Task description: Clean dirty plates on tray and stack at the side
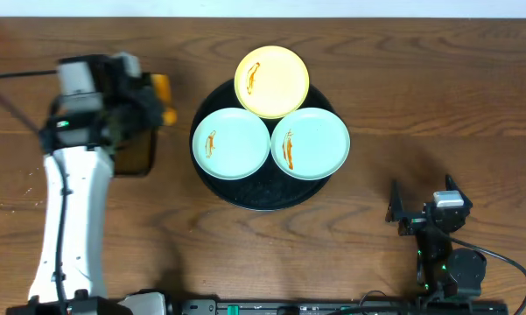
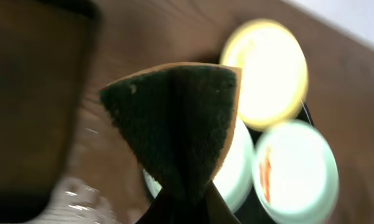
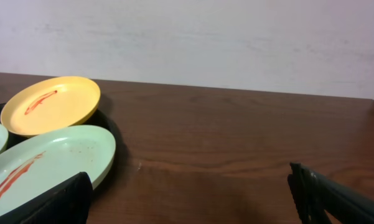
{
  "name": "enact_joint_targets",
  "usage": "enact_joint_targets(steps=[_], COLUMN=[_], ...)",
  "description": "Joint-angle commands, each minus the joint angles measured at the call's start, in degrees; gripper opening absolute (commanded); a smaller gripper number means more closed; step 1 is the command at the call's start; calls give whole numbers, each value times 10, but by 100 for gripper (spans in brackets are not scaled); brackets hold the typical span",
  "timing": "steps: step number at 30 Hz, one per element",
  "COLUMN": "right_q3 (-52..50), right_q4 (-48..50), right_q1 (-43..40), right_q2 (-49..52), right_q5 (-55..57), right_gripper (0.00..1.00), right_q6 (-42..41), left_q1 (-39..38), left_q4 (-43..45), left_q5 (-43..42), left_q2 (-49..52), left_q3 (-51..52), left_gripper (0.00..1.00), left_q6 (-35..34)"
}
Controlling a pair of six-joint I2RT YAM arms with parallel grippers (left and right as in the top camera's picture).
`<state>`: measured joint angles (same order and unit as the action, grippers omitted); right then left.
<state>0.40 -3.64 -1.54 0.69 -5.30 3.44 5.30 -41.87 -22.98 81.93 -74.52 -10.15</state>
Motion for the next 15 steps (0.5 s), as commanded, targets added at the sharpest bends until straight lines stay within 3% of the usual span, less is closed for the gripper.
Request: enact_joint_targets(steps=[1, 4, 15], right_q3=[-1, -1, -1], right_q4=[-2, -2, -2], right_q1=[6, 6, 6], right_q2=[-3, -3, -3], right_q5=[3, 3, 3], right_gripper=[99, 99, 99], right_q6=[5, 5, 5], left_q1=[-57, -98, -167], left_q4=[-12, -8, 4], left_q5=[42, 79, 81], left_q2=[20, 49, 185], left_q3=[-4, 3, 5], left_gripper=[8, 8, 7], left_q6=[13, 10, -56])
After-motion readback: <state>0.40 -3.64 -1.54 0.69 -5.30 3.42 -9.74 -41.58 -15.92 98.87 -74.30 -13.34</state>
